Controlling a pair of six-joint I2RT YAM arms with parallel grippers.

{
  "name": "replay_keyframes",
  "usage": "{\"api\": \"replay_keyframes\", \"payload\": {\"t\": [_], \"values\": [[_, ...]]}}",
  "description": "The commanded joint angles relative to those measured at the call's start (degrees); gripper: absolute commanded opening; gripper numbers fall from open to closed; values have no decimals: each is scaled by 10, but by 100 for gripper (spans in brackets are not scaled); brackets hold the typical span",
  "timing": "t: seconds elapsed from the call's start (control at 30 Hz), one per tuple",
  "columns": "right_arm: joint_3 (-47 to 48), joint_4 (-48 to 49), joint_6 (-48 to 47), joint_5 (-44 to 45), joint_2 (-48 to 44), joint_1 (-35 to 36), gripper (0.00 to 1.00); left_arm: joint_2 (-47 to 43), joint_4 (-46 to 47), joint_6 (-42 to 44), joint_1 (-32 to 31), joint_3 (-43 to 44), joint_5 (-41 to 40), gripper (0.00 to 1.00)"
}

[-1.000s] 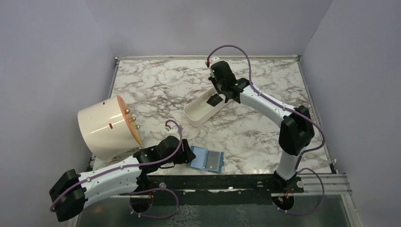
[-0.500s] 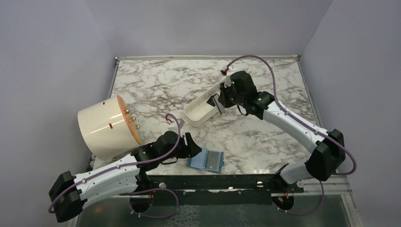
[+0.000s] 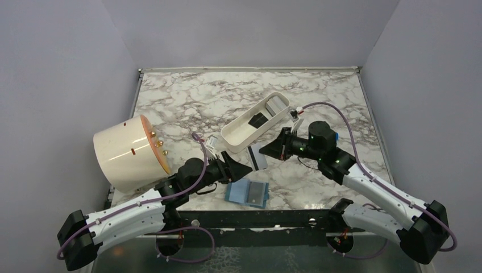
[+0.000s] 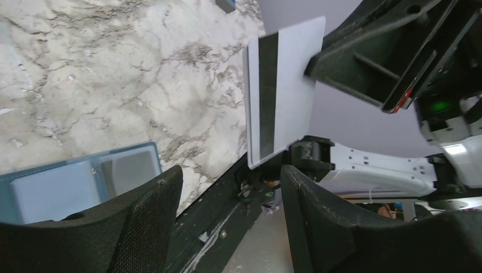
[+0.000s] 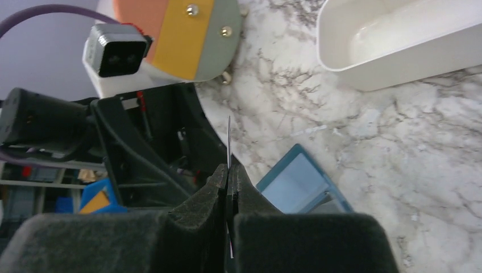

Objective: Put the credit cards into the card holder
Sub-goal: Pick up the credit card from the storage box.

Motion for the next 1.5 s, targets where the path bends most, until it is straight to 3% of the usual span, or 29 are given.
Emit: {"api": "replay_keyframes", "payload": {"t": [0.0, 0.17, 0.33, 0.47, 0.6, 0.73, 0.87, 1.0, 1.1, 1.47], "values": [[-35, 89, 87, -70, -42, -2, 1, -2, 101, -28, 1, -10, 23, 66], [-66, 134, 124, -107, -53, -3, 1, 14, 133, -28, 2, -6, 31, 64], [-103, 202, 165, -146, -44, -2, 1, 23, 146, -34, 2, -8, 32, 45], [-117, 227, 178, -170, -37, -2, 2, 15, 173, -42, 2, -22, 32, 22], [-134, 259, 187, -202, -38, -2, 17, 6, 184, -38, 1, -29, 37, 6], [-143, 278, 191, -224, -43, -2, 31, 7, 186, -37, 2, -36, 44, 4], [-147, 285, 190, -237, -39, -3, 28, 6, 194, -35, 2, -38, 54, 3], [-173, 362, 233, -257, -34, -2, 28, -1, 194, -30, 2, -38, 60, 3], [-167, 354, 225, -262, -30, -2, 34, -5, 201, -31, 2, -41, 64, 3], [-178, 393, 252, -281, -16, -2, 39, -4, 222, -31, 2, -45, 68, 2]]}}
